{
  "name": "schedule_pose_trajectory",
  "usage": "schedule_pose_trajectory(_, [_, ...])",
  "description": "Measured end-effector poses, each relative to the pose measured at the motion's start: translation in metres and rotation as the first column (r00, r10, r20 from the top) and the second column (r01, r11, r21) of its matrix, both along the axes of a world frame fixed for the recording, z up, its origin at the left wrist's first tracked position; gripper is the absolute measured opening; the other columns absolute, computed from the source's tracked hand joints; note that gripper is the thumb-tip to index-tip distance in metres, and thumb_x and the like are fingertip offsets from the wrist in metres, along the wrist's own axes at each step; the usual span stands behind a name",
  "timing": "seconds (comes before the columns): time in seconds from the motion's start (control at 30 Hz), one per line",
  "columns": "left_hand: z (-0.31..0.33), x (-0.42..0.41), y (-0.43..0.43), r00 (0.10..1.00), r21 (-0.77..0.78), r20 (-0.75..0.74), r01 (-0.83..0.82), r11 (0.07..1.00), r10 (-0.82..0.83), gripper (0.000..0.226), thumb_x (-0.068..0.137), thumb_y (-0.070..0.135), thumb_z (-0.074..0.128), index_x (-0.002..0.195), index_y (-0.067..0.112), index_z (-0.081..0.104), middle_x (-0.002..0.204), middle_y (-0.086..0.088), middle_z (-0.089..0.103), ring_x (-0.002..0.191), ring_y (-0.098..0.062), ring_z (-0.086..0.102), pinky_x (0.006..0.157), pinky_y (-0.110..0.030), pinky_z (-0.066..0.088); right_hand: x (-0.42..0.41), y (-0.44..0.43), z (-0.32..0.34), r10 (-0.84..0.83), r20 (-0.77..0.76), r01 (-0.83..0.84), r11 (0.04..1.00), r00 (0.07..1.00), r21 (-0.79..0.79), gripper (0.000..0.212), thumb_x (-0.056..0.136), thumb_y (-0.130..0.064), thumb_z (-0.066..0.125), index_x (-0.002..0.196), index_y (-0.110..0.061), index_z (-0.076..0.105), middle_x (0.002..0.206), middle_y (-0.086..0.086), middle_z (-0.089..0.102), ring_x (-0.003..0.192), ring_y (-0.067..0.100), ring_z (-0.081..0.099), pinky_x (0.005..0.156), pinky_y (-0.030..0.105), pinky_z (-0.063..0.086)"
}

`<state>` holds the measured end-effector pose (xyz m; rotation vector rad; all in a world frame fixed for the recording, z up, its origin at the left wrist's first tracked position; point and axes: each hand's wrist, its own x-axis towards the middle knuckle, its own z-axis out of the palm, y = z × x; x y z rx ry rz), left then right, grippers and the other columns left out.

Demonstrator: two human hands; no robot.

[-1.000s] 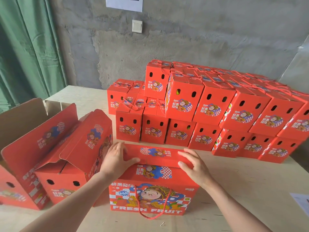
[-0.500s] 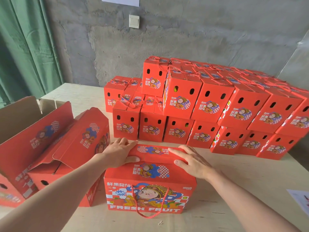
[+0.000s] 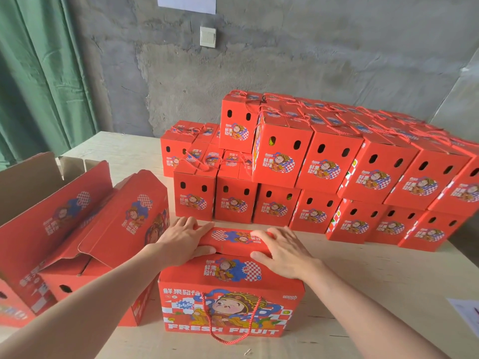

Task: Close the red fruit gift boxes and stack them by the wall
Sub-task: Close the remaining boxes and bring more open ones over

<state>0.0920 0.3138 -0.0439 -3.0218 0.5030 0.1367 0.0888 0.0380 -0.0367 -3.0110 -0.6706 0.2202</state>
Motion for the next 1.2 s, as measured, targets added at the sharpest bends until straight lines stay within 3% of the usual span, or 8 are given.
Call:
schedule_pose_trajectory(0.1, [0.004,0.0,0.0,0.999,0.008,-0.043,0.023,1.0,-0.023,0.102,0.062,0.082,-0.002,0.152,0.033,0.005,0.135,-0.01,0.036,0.125,-0.029,0.036,0.105,-0.041,0.035,0.0,0.006,-0.001,0.006,-0.028,-0.005,1.0,1.0,0.025,0.049,0.096,-0.06,0.025,0.142,-0.06,0.007,0.152,0.007,0.024,0.14,0.03,0.02,0.116,0.046,0.015])
schedule_pose_trajectory(0.23, [0.008,0.006,-0.014,0.996,0.043,-0.089,-0.012,0.999,0.016,0.097,0.065,0.087,0.005,0.15,0.04,0.002,0.136,-0.014,0.036,0.123,-0.035,0.038,0.099,-0.045,0.038,0.0,0.004,-0.002,0.018,-0.01,-0.018,1.0,1.0,0.011,0.047,0.096,-0.06,0.022,0.139,-0.064,0.003,0.136,0.006,0.033,0.13,0.03,0.029,0.113,0.044,0.019])
schedule_pose_trajectory(0.37, [0.004,0.003,-0.032,0.994,0.039,-0.032,-0.101,0.994,0.102,0.096,0.069,0.091,0.018,0.148,0.037,0.014,0.14,-0.015,0.037,0.127,-0.038,0.037,0.101,-0.048,0.033,0.0,0.006,-0.005,-0.005,-0.008,0.005,0.999,1.0,0.032,0.047,0.096,-0.06,0.023,0.138,-0.065,0.003,0.141,0.007,0.03,0.133,0.03,0.025,0.113,0.046,0.018])
schedule_pose_trajectory(0.53, [-0.001,-0.001,-0.031,0.994,0.0,0.046,-0.102,0.995,0.102,0.101,0.065,0.091,0.007,0.145,0.033,0.022,0.14,-0.011,0.041,0.129,-0.035,0.036,0.105,-0.047,0.03,-0.003,0.011,-0.01,-0.03,0.022,0.03,0.999,0.999,0.033,0.05,0.094,-0.059,0.023,0.14,-0.061,0.003,0.14,0.009,0.03,0.131,0.032,0.026,0.113,0.047,0.015])
schedule_pose_trajectory(0.7, [0.0,0.003,-0.024,1.0,0.003,-0.003,-0.006,1.0,0.006,0.114,0.055,0.089,-0.002,0.149,0.028,0.014,0.139,-0.014,0.04,0.129,-0.034,0.035,0.106,-0.046,0.031,-0.002,0.016,-0.009,-0.024,0.012,0.024,0.999,1.0,0.036,0.049,0.095,-0.062,0.02,0.141,-0.061,0.002,0.151,0.007,0.023,0.139,0.028,0.018,0.114,0.049,0.009])
schedule_pose_trajectory(0.87, [-0.001,0.012,-0.002,0.985,0.022,-0.05,0.169,0.985,-0.168,0.101,0.065,0.084,-0.003,0.151,0.032,0.001,0.137,-0.008,0.04,0.126,-0.027,0.035,0.104,-0.042,0.031,-0.003,0.01,-0.01,-0.005,-0.002,0.005,0.999,1.0,0.051,0.046,0.097,-0.059,0.018,0.14,-0.062,0.002,0.148,0.005,0.024,0.138,0.025,0.017,0.112,0.045,0.008])
schedule_pose_trajectory(1.07, [-0.012,0.009,-0.005,0.985,0.054,0.098,0.139,0.989,-0.144,0.098,0.067,0.082,-0.011,0.15,0.034,0.006,0.134,-0.006,0.044,0.125,-0.027,0.038,0.103,-0.041,0.032,-0.005,0.018,-0.013,-0.042,0.017,0.042,0.999,0.999,0.02,0.048,0.096,-0.058,0.019,0.139,-0.063,-0.004,0.146,0.009,0.025,0.137,0.033,0.02,0.114,0.052,0.008])
schedule_pose_trajectory(1.2, [-0.015,0.01,-0.006,0.988,0.066,0.084,0.124,0.99,-0.13,0.098,0.067,0.081,-0.009,0.151,0.032,0.003,0.136,-0.009,0.04,0.126,-0.028,0.036,0.105,-0.041,0.029,-0.007,0.023,-0.015,-0.05,-0.003,0.05,0.999,0.999,0.015,0.049,0.097,-0.057,0.019,0.133,-0.068,-0.012,0.159,0.014,0.005,0.146,0.036,-0.001,0.114,0.056,-0.004])
